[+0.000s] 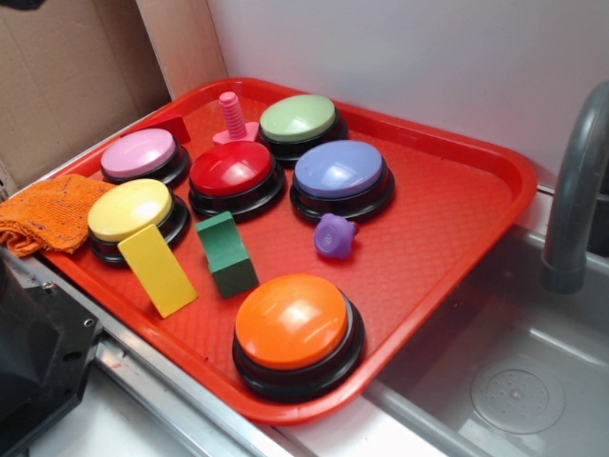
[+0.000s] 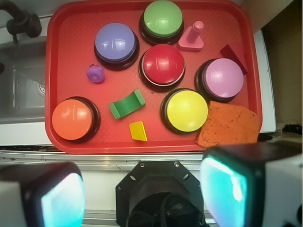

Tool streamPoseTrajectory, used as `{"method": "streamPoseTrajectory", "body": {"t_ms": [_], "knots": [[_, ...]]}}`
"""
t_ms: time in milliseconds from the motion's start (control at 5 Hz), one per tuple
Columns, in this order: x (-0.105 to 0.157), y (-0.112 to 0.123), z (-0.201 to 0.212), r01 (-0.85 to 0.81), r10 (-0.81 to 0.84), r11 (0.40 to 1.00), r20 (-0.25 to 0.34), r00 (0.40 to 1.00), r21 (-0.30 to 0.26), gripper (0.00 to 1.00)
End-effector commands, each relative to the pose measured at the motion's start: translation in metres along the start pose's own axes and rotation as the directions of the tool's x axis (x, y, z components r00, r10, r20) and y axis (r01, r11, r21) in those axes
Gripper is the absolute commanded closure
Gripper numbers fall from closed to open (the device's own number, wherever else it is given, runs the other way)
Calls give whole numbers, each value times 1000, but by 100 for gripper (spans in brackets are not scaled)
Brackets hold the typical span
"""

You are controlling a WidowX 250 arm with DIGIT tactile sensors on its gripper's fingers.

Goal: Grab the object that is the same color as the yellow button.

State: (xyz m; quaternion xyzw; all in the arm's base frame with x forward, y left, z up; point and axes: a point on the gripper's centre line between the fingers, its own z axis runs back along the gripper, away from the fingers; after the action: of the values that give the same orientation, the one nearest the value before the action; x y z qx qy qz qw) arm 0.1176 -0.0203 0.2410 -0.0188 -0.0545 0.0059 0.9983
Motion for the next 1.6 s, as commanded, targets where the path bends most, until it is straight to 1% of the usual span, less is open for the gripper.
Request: {"method": "streamPoseTrajectory", "body": {"t_ms": [0,200,400,600,800,1000,1200,1400], "knots": [[0,0,0,0,0,1000,0,1000,0,0],[3,-6,-36,-6,8,999,52,999,-43,0],[7,-13,-70,-32,33,999,41,999,-18,0],[9,-15,-104,-33,34,999,25,999,-43,0],[9,-15,-124,-7,8,999,27,1000,-41,0],[8,-10,-140,4,-2,998,29,1000,-61,0],[8,-3,-159,26,-26,999,5,1000,-44,0],[10,-2,-172,34,-34,998,2,999,-44,0]]}}
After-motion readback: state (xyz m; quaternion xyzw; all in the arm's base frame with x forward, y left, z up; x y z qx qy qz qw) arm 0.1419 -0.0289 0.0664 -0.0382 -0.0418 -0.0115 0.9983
